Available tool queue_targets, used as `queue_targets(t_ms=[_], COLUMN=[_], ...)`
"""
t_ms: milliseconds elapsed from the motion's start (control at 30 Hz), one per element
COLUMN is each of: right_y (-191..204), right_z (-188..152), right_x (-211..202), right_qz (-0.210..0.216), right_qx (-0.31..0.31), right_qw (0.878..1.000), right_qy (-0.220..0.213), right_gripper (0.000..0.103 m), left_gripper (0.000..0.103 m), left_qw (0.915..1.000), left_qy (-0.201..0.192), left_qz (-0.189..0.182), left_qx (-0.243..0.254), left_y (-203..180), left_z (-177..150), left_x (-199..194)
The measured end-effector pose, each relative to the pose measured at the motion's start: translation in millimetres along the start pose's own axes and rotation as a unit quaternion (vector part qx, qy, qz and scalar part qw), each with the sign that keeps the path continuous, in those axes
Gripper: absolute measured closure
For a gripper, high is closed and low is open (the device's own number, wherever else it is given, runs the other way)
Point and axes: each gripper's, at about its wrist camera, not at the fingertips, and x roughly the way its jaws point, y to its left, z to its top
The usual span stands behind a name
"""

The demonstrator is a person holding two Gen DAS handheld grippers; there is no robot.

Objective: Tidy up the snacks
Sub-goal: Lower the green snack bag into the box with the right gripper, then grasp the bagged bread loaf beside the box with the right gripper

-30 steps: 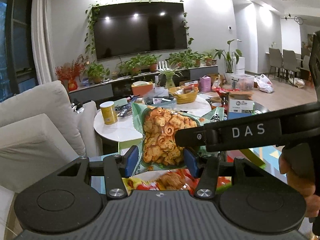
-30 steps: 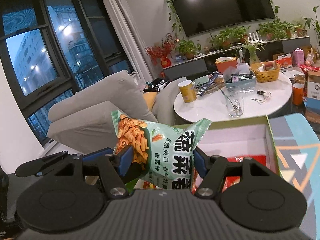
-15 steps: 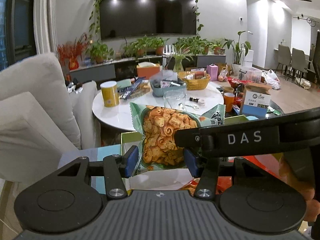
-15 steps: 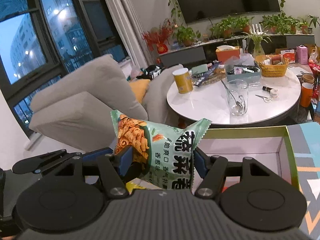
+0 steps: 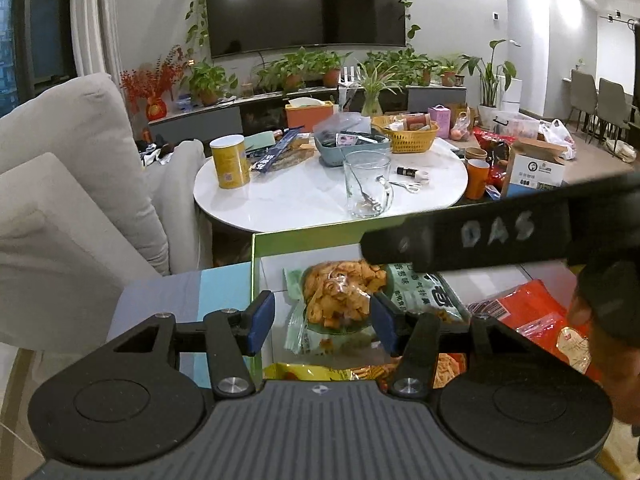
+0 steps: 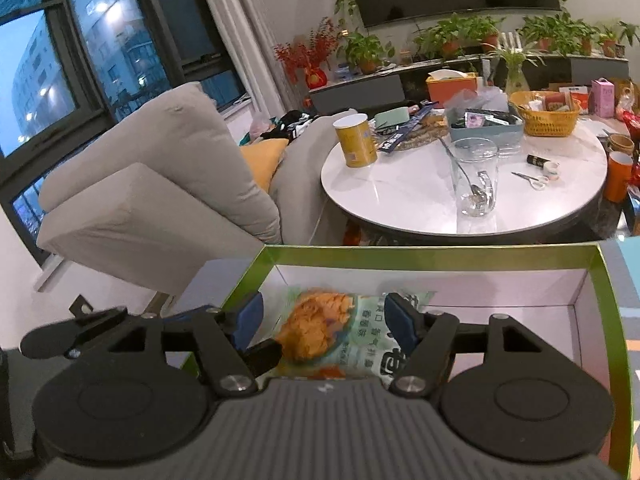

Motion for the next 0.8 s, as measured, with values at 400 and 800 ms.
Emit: queue_targets(t_ms=[400,800], right_y=[17.0,19.8], right_z=[10.7,-22.8], right_x=[-69.0,-171.2], right_qz=[0.013,-0.03], right_qx=[-0.01,-0.049], right_qw=[0.999,0.99], right_qy=[-0.05,-0.132], right_gripper=[0.041,0.041], left_gripper=[0.048,0.044], left_qw=[0.9992,0.9982], left_qy=[-0.036,-0.049], left_qz=[-0.008,-0.035], left_qx=[-0.013,0.001], left_y=[-15.2,-56.4], left_z=[5.6,-9.6], left_x=[-69.8,-133.4])
